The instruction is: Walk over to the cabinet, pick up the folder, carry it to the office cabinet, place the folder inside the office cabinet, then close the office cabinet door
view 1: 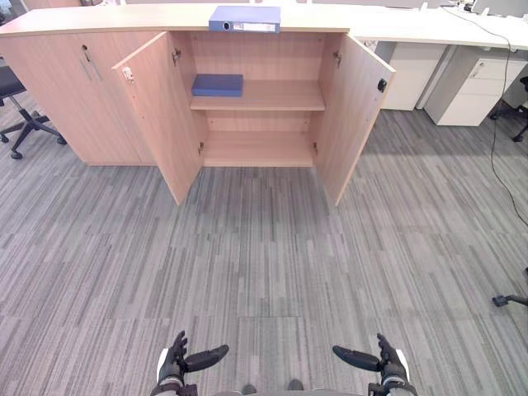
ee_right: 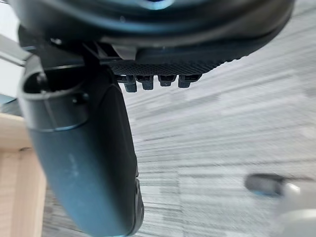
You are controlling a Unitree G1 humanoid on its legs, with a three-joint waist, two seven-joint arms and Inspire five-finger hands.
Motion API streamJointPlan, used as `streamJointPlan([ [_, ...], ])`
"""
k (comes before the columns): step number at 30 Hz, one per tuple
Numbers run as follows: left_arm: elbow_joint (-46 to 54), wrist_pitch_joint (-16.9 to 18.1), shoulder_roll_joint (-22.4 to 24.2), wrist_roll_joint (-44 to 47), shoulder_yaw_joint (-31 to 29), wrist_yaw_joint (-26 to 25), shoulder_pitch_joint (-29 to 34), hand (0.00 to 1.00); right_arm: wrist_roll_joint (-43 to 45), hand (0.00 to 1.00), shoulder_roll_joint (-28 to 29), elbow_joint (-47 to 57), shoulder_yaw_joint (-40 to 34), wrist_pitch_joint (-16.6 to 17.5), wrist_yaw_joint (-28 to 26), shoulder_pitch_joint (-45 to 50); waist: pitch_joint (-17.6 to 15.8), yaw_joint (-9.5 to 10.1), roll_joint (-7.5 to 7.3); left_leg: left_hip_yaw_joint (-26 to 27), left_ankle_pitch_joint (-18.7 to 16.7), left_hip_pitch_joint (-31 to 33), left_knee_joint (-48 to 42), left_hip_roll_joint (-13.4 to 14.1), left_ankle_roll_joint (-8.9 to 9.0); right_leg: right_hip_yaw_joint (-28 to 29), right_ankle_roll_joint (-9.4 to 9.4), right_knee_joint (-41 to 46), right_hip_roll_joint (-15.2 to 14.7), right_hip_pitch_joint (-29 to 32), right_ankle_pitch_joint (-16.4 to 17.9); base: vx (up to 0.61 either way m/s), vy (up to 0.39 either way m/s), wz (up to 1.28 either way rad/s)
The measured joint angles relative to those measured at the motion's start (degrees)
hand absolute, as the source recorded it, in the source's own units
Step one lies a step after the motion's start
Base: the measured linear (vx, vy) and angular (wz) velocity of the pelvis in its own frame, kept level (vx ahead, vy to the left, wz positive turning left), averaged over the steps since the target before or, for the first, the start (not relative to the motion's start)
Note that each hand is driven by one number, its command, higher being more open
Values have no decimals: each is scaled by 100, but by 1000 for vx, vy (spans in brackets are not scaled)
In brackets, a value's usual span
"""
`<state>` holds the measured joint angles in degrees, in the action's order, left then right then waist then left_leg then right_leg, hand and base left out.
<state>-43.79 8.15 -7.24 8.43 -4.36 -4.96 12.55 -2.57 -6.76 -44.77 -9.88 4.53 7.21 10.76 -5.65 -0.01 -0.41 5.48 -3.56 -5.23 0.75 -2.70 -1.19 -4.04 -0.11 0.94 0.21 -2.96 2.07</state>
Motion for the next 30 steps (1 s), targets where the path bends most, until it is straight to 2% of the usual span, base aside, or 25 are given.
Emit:
streamJointPlan([
  [4,298,48,2,69,-150,3,6,100,-174,100,0,142,2,1,-21,-133,-114,-33,5,-14,-22,-33,31,-1,35,-36,1,-82,-1,-62,0,45,4,3],
  [15,347,47,71,66,-196,-1,108,100,-200,100,-20,399,4,0,-41,-181,-169,-76,22,-4,-60,58,86,-4,80,-76,25,-144,-5,-12,21,9,-2,1],
  [16,350,47,77,66,-196,-1,108,100,-200,100,-20,398,4,0,-38,-201,-181,-74,20,12,-106,91,75,-5,116,-71,30,-143,-8,19,25,-15,4,-3],
  [19,426,42,130,146,-205,-5,121,100,-148,100,-22,378,4,-14,-17,-421,-282,-47,23,233,-355,448,-296,30,31,56,123,-26,-11,300,119,7,14,-23],
  [20,497,33,156,183,-205,-6,152,100,-136,100,-28,378,3,-15,-1,-483,-296,-10,42,302,-460,574,-460,44,-14,100,157,99,-13,425,192,72,28,-26],
  [22,703,18,186,308,-202,-7,180,100,-82,100,-62,369,0,-53,42,-563,-327,25,66,366,-822,818,-942,27,-103,119,327,1056,-116,913,738,124,47,-14],
  [23,762,18,182,348,-202,-8,187,100,-80,100,-68,367,1,-55,46,-563,-334,35,65,362,-908,829,-1024,4,-127,118,394,1378,-162,1033,878,141,66,-8],
  [25,860,19,150,402,-188,-25,128,100,-73,100,-75,388,14,-59,47,-584,-439,15,142,284,-1108,613,-1111,-63,-305,-123,485,3318,-355,1845,1147,196,92,4],
  [27,973,21,35,402,-122,-90,66,100,-3,100,-48,390,33,-78,40,-544,-581,-69,150,137,-1191,266,-1040,-103,-387,-305,362,4088,-462,2192,1413,334,59,36],
  [28,977,28,-33,401,-77,-129,-23,100,83,100,-66,390,33,-88,45,-556,-679,-121,177,7,-1211,11,-886,-79,-375,-448,238,3983,-454,2337,1499,397,25,46],
  [29,978,28,-58,401,-77,-131,-94,100,89,100,-79,390,33,-89,44,-571,-728,-149,212,-68,-1215,-86,-797,-37,-367,-514,204,3852,-420,2429,1516,526,-30,55],
  [30,975,31,-73,402,-80,-140,-265,100,90,100,-125,393,40,-88,46,-596,-822,-189,297,-193,-1231,-249,-631,116,-339,-634,165,3447,-309,2651,1482,457,-60,48],
])
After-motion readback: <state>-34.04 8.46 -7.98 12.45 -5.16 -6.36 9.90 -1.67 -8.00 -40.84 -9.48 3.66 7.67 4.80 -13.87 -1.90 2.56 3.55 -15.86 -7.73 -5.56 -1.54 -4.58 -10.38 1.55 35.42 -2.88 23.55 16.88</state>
